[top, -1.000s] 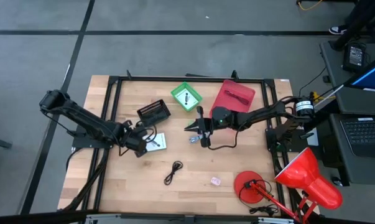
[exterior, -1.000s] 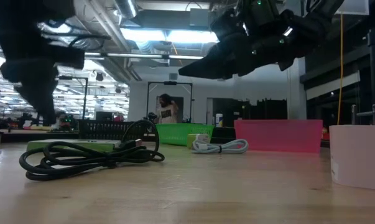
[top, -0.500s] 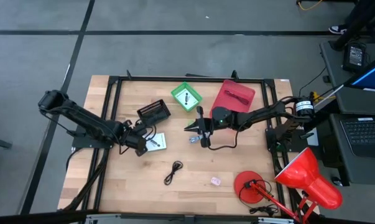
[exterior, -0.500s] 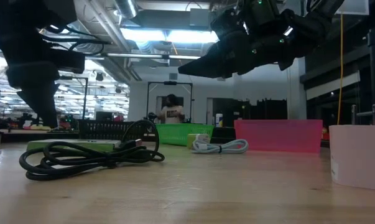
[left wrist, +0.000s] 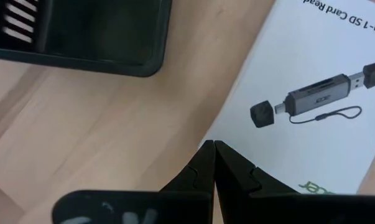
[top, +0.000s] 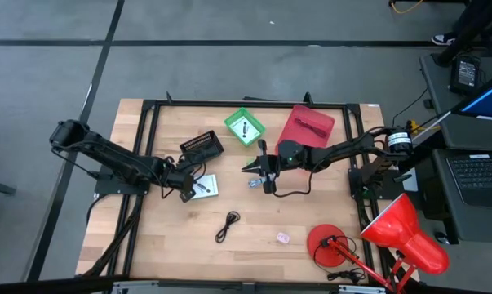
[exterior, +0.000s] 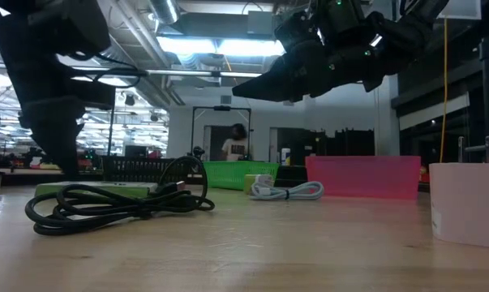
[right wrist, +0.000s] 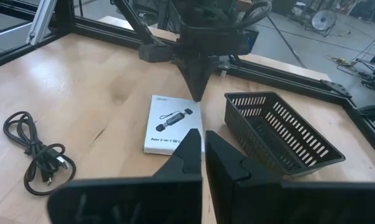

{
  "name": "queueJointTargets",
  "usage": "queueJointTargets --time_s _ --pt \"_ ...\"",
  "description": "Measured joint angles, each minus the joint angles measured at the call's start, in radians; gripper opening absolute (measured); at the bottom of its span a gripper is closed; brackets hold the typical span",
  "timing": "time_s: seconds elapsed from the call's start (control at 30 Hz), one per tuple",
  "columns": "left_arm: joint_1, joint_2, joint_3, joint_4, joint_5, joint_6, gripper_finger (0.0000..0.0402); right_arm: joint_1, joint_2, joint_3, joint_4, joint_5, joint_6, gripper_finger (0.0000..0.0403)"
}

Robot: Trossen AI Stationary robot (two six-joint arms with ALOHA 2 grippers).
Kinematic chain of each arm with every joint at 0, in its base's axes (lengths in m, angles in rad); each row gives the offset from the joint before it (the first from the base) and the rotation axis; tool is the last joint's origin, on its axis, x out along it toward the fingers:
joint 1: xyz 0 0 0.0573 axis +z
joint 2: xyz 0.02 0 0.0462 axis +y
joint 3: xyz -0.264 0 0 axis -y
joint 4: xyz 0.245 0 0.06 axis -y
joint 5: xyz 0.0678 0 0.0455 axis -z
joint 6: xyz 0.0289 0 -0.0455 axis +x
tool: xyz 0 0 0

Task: Pick and place items into bin
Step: Put the white card reader box into the green bin

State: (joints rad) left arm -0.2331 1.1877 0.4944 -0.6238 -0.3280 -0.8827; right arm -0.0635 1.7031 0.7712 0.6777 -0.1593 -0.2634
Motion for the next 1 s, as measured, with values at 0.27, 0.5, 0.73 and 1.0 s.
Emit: queueJointTargets --time_s 0.27,0.5,0.73,1.0 --pt "0.002 0.000 0.000 0.001 0.014 0.007 0.0002 0.000 0.000 0.000 0.000 0.000 0.000 0.0005" --pt "0.002 0.007 0.000 0.001 0.030 0.023 0.0002 0.000 0.000 0.000 0.000 0.001 0.000 0.0005" --pt "0.016 0.078 0.004 0.006 0.026 0.006 0.0002 0.000 0.000 0.000 0.000 0.001 0.000 0.0005" --pt "0.026 0.101 0.003 0.061 0.036 0.038 0.0002 0.000 0.000 0.000 0.001 0.001 0.000 0.0005"
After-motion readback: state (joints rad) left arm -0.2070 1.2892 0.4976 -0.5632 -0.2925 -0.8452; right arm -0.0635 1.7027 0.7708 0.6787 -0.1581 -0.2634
